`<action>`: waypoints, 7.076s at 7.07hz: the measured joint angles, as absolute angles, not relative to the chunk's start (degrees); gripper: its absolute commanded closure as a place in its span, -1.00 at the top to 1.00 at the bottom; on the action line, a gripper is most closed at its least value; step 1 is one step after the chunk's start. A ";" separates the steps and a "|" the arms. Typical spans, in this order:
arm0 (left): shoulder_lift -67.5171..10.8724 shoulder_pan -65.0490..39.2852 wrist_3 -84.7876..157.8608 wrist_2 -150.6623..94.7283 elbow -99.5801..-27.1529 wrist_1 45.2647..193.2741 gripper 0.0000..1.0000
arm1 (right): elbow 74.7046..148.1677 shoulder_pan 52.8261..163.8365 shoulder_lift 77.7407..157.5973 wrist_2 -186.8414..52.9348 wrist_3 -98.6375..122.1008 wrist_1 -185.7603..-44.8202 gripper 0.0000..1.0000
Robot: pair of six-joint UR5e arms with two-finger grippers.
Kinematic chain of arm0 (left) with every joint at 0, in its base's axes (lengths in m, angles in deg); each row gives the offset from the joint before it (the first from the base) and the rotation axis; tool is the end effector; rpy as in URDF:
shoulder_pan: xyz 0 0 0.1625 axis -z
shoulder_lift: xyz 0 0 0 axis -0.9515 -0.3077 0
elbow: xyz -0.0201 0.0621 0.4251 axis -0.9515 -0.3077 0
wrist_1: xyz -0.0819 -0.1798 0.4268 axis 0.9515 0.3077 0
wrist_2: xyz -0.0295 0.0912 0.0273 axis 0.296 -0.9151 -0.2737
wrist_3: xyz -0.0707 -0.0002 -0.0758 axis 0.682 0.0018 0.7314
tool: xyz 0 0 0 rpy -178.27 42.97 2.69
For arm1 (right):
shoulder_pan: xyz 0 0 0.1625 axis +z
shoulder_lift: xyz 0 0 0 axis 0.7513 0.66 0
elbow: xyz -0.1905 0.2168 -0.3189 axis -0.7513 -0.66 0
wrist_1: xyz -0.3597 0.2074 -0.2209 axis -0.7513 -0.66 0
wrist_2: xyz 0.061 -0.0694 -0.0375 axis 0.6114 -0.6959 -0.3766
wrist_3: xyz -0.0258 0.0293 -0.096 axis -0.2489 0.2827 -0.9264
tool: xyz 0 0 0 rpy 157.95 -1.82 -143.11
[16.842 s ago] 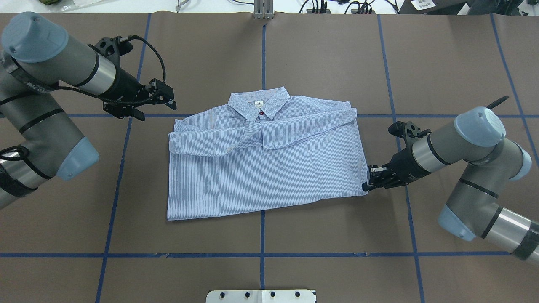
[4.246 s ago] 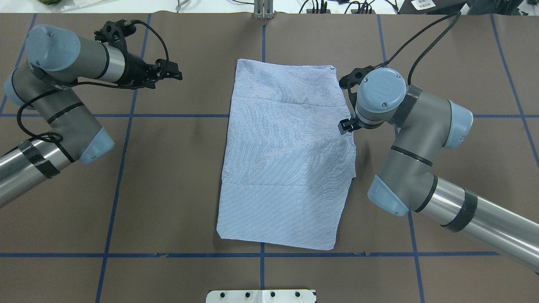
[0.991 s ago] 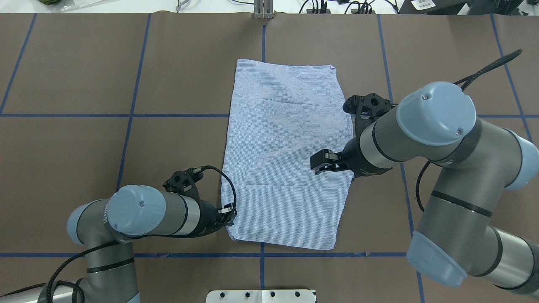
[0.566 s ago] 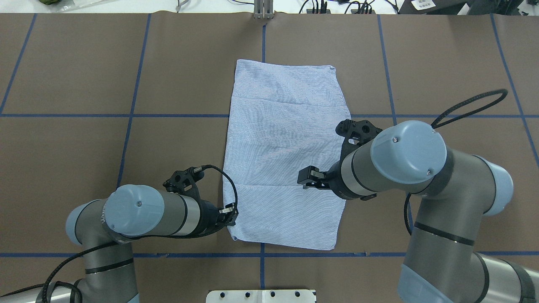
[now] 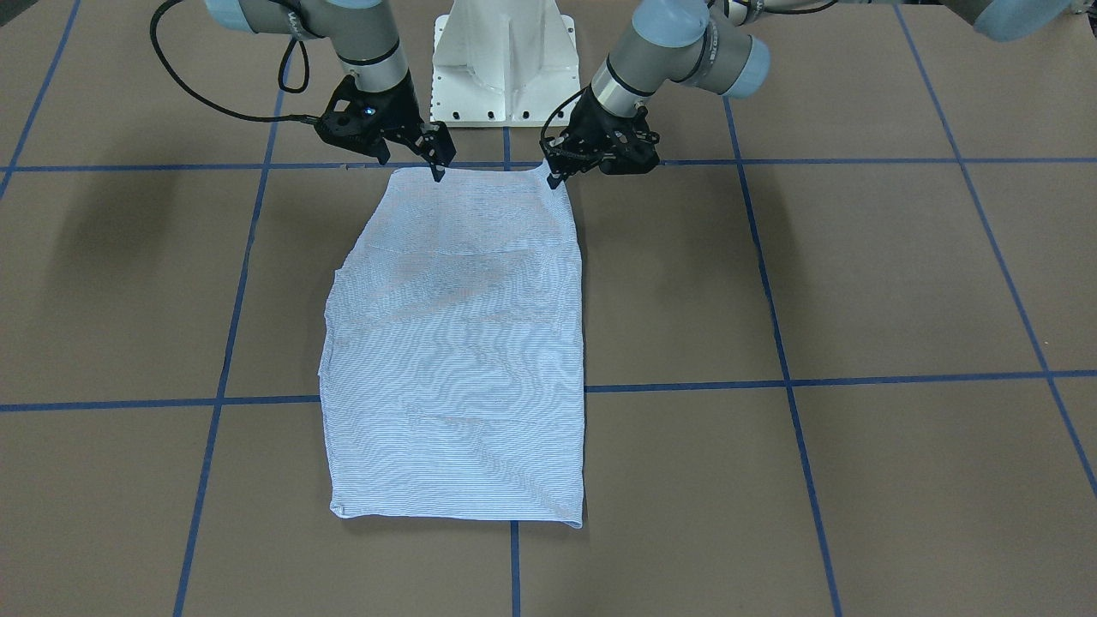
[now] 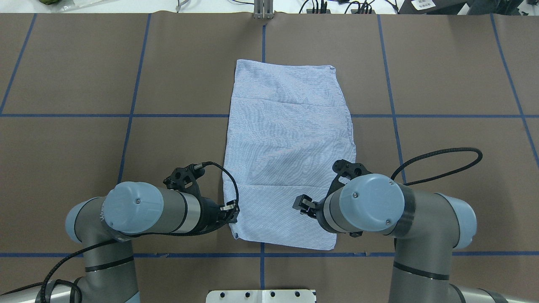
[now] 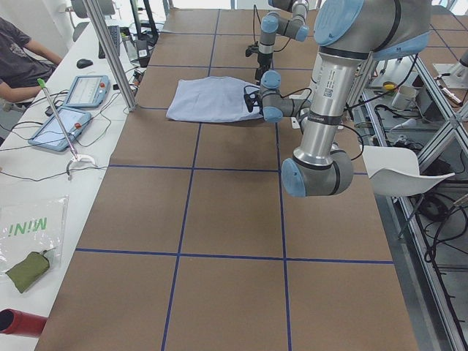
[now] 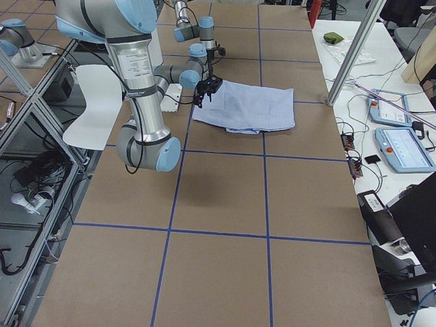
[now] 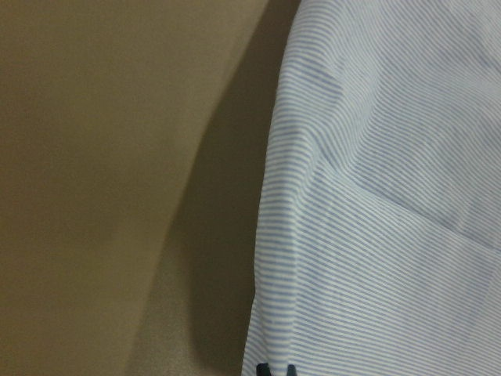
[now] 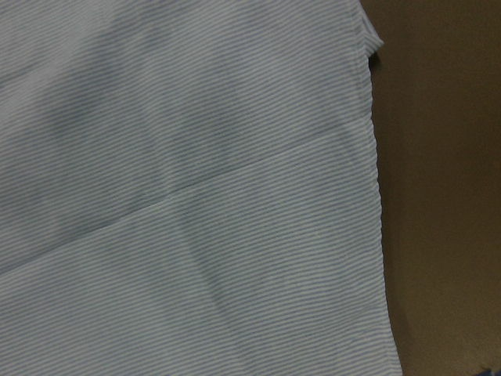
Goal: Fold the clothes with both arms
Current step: 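Move the right gripper to the shirt's corner nearest the robot, then grasp the near corners of the shirt with both grippers, then lift the near half with both grippers and fold it away from the robot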
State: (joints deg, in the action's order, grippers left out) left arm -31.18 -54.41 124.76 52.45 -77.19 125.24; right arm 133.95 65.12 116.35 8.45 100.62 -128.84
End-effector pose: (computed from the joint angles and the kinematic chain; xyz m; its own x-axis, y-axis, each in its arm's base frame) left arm 0.5884 -0.3048 0.2292 0.3001 -0.3258 -0.8966 0.1841 0.9420 -0.2807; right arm -0.5504 -0.2854 0.2311 0.5880 0.4469 0.6742 -0.3459 0.8924 -0.2899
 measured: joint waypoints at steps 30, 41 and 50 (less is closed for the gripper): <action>-31.24 -54.32 124.40 52.36 -76.89 125.33 -1.00 | 127.20 62.04 117.98 9.45 105.92 -123.18 -0.40; -30.52 -54.10 124.37 52.53 -81.50 125.10 -1.00 | 131.55 63.45 117.56 9.66 106.57 -123.02 -1.00; -29.13 -62.18 127.10 56.39 -110.21 94.49 -1.00 | 151.44 62.80 119.85 24.42 105.40 -123.26 -1.00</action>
